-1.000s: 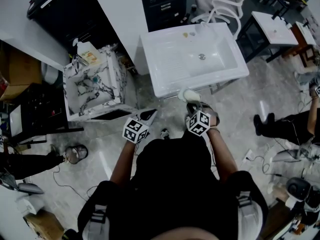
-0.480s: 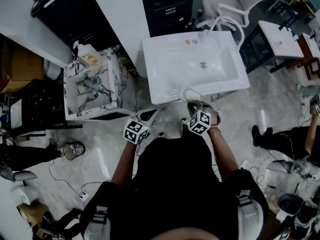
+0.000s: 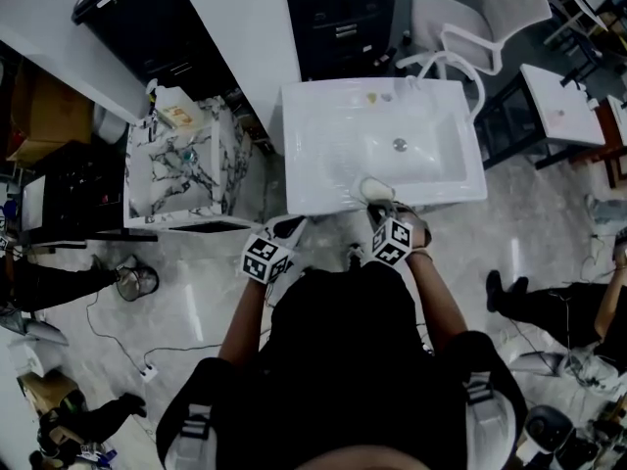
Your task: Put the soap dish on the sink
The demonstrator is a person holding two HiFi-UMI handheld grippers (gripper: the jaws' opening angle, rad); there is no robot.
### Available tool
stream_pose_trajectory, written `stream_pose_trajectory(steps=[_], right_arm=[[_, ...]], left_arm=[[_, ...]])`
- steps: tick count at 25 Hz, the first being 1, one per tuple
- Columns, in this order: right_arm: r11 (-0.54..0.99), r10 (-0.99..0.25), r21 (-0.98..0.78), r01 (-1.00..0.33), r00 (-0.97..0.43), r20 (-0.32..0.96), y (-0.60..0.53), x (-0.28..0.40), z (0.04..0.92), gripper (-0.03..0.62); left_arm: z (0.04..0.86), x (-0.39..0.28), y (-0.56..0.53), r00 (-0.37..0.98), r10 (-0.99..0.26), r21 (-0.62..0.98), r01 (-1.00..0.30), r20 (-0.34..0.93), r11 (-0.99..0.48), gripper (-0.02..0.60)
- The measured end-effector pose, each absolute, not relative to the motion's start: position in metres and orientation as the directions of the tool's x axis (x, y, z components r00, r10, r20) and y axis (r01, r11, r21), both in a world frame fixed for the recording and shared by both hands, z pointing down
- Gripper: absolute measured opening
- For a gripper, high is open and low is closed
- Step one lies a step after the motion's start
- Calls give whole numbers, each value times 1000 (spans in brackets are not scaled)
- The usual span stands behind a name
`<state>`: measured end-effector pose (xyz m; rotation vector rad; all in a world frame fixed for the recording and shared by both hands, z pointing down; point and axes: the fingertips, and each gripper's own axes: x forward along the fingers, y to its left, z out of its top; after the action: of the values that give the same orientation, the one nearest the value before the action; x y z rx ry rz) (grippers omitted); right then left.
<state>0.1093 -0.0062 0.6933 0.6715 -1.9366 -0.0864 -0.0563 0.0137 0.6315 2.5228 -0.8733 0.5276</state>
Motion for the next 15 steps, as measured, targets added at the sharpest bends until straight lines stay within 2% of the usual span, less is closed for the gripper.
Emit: stream_pose_trajectory(steps=[15], right_arm=[[872, -459, 341, -351, -343, 820, -26, 163, 697, 11]], left_arm=[[638, 5, 7, 694, -532, 247, -692, 486, -678, 0]])
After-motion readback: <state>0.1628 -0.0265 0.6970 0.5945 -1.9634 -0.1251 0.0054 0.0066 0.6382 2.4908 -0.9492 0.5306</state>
